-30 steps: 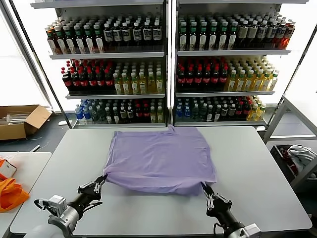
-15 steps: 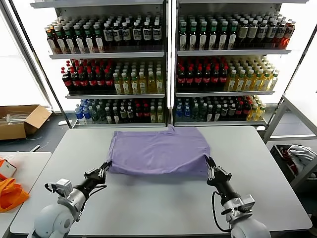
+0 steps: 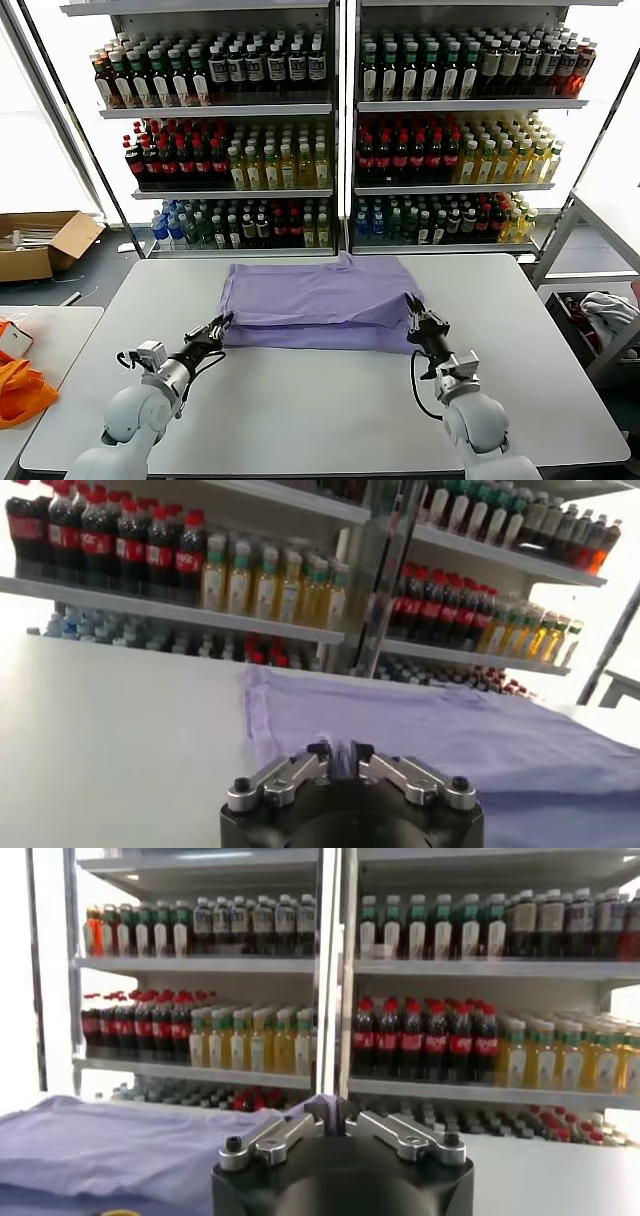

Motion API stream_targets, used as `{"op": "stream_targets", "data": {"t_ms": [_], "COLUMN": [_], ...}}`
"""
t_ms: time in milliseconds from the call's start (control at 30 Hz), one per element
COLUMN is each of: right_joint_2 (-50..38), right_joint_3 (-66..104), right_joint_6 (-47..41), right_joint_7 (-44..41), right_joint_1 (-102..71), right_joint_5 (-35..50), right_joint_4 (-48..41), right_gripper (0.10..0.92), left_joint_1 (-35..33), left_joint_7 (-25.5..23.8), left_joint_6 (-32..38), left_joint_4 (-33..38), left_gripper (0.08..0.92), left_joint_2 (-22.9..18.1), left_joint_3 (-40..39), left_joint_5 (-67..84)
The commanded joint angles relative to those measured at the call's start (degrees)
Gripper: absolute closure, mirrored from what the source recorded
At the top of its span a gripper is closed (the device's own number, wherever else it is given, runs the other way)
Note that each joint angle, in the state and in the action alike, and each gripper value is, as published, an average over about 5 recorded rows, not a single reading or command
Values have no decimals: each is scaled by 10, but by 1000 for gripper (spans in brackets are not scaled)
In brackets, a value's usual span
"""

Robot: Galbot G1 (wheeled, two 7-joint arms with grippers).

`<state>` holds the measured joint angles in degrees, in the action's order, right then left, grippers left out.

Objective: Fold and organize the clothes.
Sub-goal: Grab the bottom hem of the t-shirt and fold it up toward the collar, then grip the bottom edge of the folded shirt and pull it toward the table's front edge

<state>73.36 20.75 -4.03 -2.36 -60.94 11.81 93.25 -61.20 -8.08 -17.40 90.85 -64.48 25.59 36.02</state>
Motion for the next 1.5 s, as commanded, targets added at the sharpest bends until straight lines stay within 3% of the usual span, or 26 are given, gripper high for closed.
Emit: {"op": "stream_targets", "data": {"t_ms": [33, 267, 500, 700, 800, 933, 1500], "right_joint_2": [-3, -20, -28, -23, -19, -16, -26], "right_joint_3": [-17, 9, 22, 10, 1, -5, -9], "right_joint_6": [-25, -63, -101, -133, -152, -164, -161], "right_joint_7": [21, 55, 90, 104, 110, 115, 107], "right_joint_1": [13, -92, -145, -122, -111, -107, -124], "right_joint_5": [-42, -41, 13, 55, 72, 91, 111], "right_joint_4": [-20, 82, 119, 94, 84, 82, 96], "right_gripper": [598, 399, 221, 211, 263, 375, 867], "left_joint_1": [-11, -97, -85, -64, -61, -61, -72], "left_joint_7": [20, 40, 54, 55, 49, 38, 22], "left_joint_6": [15, -8, -43, -70, -77, -88, -78], "left_joint_4": [14, 94, 71, 43, 36, 36, 56], "left_gripper": [661, 453, 254, 180, 177, 228, 744], "left_joint_2": [0, -14, -31, -36, -34, -30, -16], "left_joint_3": [17, 27, 11, 8, 6, 6, 16], "left_joint_5": [-16, -35, -83, -90, -91, -94, -97]}}
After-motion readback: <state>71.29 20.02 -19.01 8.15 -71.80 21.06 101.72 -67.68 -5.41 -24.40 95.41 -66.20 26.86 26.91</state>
